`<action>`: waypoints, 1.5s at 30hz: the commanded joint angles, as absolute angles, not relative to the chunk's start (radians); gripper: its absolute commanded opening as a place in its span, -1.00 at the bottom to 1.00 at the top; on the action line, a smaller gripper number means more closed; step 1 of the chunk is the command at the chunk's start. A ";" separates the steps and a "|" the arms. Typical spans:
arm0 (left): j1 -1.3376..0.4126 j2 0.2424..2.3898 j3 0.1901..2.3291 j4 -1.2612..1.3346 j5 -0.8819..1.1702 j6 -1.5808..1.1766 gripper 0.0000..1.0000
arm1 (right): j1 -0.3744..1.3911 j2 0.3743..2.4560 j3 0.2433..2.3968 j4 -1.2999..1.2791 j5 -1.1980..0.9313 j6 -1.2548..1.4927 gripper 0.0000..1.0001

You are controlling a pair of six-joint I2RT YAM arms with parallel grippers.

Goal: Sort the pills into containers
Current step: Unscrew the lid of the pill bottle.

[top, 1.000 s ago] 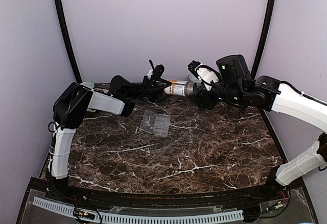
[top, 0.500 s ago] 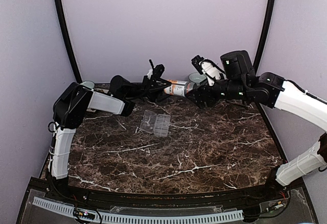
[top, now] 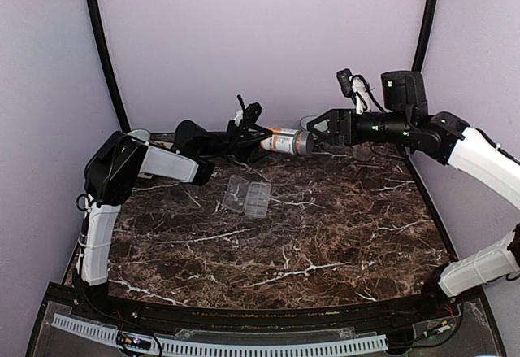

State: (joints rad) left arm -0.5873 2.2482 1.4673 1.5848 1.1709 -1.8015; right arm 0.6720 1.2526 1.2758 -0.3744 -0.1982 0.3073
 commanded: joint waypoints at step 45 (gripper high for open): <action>-0.589 2.244 1.516 1.643 1.171 -1.761 -0.27 | 0.534 1.363 1.146 -0.107 -0.718 0.871 0.47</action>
